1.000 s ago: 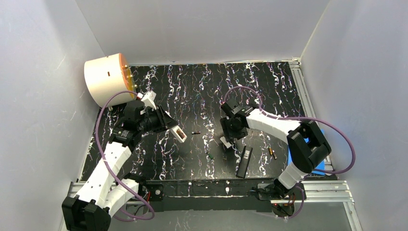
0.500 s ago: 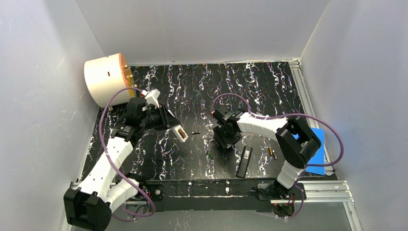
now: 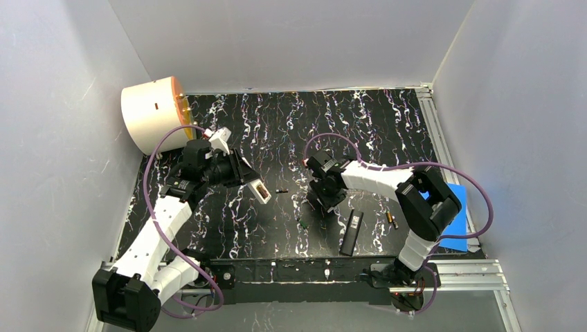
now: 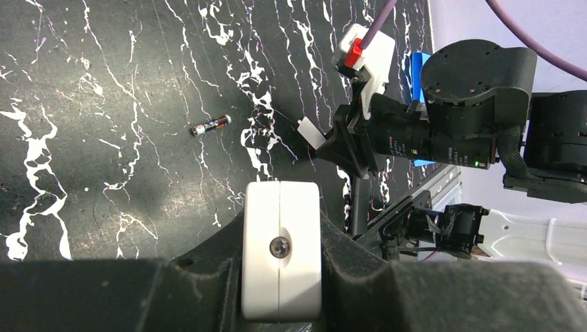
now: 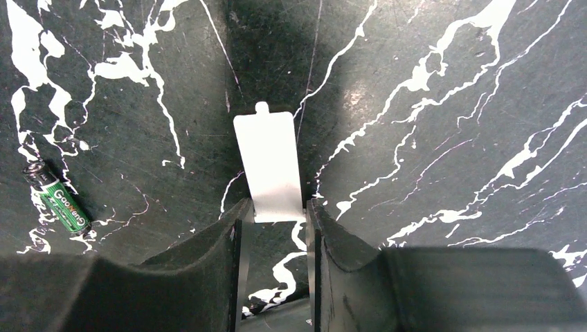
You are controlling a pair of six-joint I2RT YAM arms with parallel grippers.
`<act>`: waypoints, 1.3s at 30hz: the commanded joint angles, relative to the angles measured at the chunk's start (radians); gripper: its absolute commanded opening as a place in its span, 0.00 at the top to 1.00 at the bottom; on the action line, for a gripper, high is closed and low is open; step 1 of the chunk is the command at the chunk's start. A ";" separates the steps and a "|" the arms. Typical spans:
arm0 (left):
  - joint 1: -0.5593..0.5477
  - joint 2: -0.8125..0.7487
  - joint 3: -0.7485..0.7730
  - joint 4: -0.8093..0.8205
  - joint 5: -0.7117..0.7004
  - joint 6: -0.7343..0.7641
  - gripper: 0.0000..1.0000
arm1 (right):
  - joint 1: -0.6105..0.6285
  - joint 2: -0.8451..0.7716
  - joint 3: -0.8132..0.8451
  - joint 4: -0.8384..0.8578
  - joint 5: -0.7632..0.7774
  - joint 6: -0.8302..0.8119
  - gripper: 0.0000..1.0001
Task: Load the batteries into the remote control
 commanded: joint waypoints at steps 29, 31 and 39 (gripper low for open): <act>-0.070 0.286 -0.067 0.328 0.176 -0.131 1.00 | 0.009 -0.218 -0.016 0.038 -0.119 0.055 0.71; -0.111 0.321 -0.047 0.340 0.147 -0.125 1.00 | 0.009 -0.244 -0.017 0.040 -0.167 0.062 0.71; -0.186 0.412 0.004 0.392 0.088 -0.110 1.00 | 0.013 -0.325 0.005 0.069 -0.308 0.096 0.71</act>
